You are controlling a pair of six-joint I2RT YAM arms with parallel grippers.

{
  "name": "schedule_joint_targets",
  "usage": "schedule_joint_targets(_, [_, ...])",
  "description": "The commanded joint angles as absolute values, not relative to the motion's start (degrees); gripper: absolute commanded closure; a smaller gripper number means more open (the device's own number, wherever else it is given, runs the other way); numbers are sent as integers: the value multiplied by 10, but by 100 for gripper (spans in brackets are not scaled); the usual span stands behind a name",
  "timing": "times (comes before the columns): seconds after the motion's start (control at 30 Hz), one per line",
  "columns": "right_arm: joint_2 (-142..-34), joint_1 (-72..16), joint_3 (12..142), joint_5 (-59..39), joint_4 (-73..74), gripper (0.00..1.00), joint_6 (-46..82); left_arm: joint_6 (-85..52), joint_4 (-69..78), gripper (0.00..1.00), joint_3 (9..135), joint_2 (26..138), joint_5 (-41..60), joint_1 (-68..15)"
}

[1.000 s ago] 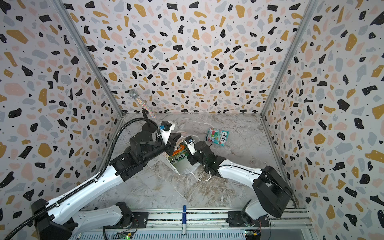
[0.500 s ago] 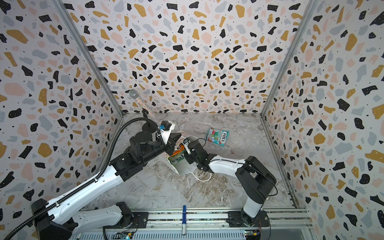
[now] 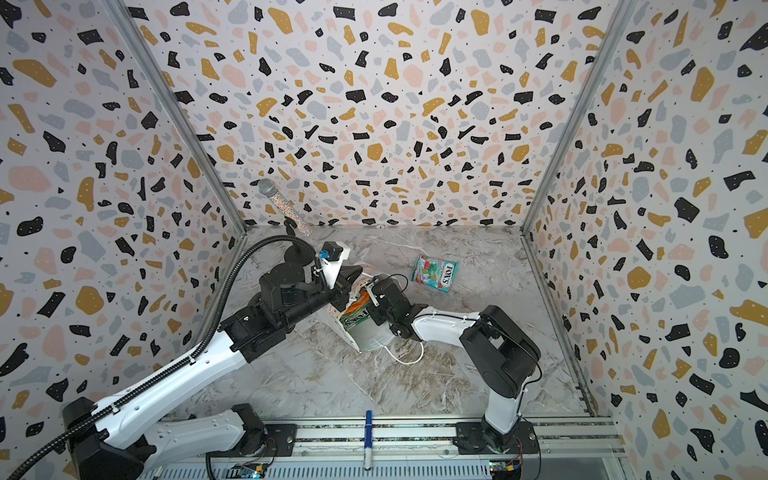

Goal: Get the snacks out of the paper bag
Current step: 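Lower the right gripper into the bag and close on the green packet, then lift the green FOX'S Spring Tea packet out of the bag with the right gripper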

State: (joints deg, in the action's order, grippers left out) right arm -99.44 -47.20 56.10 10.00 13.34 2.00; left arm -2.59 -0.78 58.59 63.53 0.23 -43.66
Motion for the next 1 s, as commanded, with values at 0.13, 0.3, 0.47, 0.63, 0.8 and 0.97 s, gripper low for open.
schedule_joint_targets(0.13, [-879, -476, 521, 72, 115, 100, 26, -29, 28, 100, 577, 625, -28, -434])
schedule_joint_targets(0.3, [-803, -481, 494, 60, 83, 100, 30, -29, 28, 100, 577, 626, -28, -435])
schedule_joint_targets(0.47, [-722, -482, 475, 44, 36, 100, 36, -28, 27, 100, 577, 627, -25, -434])
schedule_joint_targets(0.63, [-647, -486, 469, 34, -8, 100, 43, -26, 24, 100, 578, 626, -30, -435])
schedule_joint_targets(0.8, [-574, -489, 485, 34, -54, 100, 45, -28, 26, 100, 577, 626, -27, -435])
schedule_joint_targets(0.97, [-506, -491, 513, 39, -80, 100, 50, -29, 25, 100, 578, 626, -23, -435])
